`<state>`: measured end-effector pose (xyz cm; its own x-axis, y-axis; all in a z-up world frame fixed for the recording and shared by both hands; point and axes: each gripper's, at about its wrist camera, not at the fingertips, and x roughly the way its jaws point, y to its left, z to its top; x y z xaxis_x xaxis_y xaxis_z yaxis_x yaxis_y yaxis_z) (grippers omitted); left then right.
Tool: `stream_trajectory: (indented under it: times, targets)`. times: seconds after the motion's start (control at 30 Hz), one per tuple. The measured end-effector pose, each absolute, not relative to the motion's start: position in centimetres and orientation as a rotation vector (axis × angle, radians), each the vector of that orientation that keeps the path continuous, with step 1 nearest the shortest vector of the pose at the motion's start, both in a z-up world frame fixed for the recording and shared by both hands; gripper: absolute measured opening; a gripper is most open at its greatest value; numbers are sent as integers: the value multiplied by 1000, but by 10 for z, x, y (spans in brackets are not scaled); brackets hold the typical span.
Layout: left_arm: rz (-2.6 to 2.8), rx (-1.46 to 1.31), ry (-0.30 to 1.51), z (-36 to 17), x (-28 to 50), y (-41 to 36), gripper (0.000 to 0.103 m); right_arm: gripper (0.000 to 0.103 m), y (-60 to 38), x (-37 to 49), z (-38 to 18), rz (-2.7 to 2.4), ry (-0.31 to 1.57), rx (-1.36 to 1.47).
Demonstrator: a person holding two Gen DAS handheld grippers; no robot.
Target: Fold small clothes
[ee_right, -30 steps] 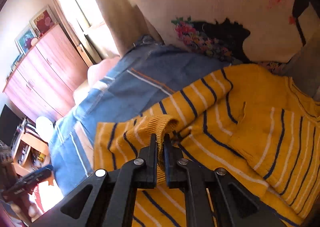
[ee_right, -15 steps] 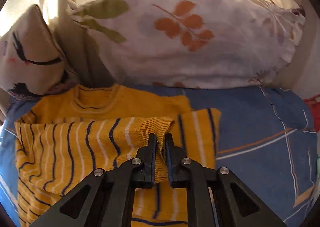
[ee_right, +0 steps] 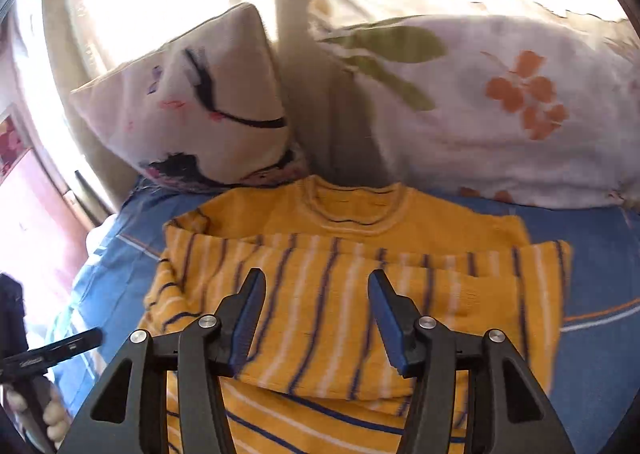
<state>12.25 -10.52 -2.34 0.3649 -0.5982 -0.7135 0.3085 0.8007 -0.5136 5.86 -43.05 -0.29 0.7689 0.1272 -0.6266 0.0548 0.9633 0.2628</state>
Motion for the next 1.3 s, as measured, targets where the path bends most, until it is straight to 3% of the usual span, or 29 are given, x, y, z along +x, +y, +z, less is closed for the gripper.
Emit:
stream_trajectory:
  times: [0.2, 0.23, 0.27, 0.3, 0.53, 0.57, 0.6, 0.63, 0.87, 1.07, 1.17, 1.2, 1.23, 1.3]
  targets:
    - [-638, -501, 1106, -48, 171, -129, 59, 61, -359, 126, 13, 262, 778, 117]
    - [-648, -527, 1104, -48, 174, -129, 48, 61, -348, 137, 14, 282, 793, 86]
    - [-659, -547, 1106, -49, 177, -128, 20, 61, -339, 147, 13, 297, 805, 60]
    - [-679, -564, 1105, -50, 177, -127, 8, 63, -329, 158, 12, 314, 822, 39]
    - [-628, -476, 1017, -44, 155, -124, 9, 63, -263, 217, -17, 334, 951, -143]
    - [-623, -463, 1014, -47, 153, -125, 9, 53, -255, 223, -23, 339, 976, -173]
    - [-619, -458, 1018, -50, 154, -126, 9, 9, -249, 227, -29, 344, 1006, -201]
    - [-620, -466, 1028, -54, 154, -124, 9, 6, -245, 232, -35, 327, 1038, -238]
    - [-656, -573, 1025, -61, 163, -107, 9, 5, -244, 264, -29, 129, 940, -356]
    - [-670, -545, 1016, -59, 161, -107, 9, 4, -236, 288, -63, 32, 923, -460]
    - [-682, -571, 1020, -61, 162, -103, 9, 10, -249, 276, -48, 23, 892, -421]
    - [-686, -582, 1021, -61, 162, -100, 10, 23, -259, 266, -37, 28, 869, -382]
    - [-690, -593, 1024, -62, 163, -98, 12, 46, -272, 253, -24, 32, 846, -338]
    - [-697, -611, 1029, -63, 163, -94, 15, 68, -304, 223, -5, 25, 818, -255]
